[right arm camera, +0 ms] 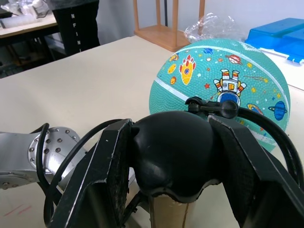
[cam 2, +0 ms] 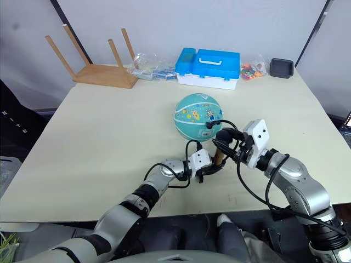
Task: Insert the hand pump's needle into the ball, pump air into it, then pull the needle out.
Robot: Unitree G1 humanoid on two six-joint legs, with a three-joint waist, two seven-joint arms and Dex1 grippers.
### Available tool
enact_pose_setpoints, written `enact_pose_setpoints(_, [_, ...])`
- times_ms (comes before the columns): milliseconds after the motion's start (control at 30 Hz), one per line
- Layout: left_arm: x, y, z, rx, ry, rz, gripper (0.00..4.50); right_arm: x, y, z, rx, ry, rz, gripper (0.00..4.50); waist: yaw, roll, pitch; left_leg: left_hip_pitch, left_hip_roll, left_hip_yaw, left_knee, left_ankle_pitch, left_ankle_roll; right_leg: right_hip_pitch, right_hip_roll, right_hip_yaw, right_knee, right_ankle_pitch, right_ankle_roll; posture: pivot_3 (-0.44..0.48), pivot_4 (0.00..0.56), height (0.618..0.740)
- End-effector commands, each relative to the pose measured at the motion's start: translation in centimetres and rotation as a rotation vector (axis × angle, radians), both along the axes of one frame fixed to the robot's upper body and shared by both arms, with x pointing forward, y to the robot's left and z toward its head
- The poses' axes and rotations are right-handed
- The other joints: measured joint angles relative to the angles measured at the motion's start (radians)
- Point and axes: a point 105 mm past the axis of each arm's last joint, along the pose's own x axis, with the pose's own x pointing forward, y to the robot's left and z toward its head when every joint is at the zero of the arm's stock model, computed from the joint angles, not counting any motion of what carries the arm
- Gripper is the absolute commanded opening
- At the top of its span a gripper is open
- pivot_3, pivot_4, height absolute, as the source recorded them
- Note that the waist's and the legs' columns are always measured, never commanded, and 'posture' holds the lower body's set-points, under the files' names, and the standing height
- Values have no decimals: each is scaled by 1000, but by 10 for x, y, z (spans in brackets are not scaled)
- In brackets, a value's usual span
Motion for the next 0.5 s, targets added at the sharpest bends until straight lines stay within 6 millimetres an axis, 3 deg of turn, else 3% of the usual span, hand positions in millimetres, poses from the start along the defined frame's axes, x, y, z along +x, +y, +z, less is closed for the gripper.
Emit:
enact_pose_setpoints(33, [-18, 19, -38, 128, 124, 1, 1086, 2, -17, -10, -81, 73, -43, 2048, 2, 2, 1, 0, 0, 0, 0, 0, 0, 0, 0, 0, 0, 0, 0, 0, 150, 740])
enact_pose_setpoints(333, [-18, 12, -39, 127, 129, 3, 1086, -17, -22, 123, 27, -160, 29, 2048, 15, 21, 20, -12, -6, 0, 6, 0, 0, -6, -8, -1, 0, 3, -1, 0, 150, 740])
enact_pose_setpoints(500, [-18, 11, -39, 125, 128, 1, 1086, -34, -28, 170, 66, -199, 61, 2048, 31, 18, 21, -25, -10, 0, 10, 1, 0, -18, -14, -1, 0, 7, 0, 0, 150, 740])
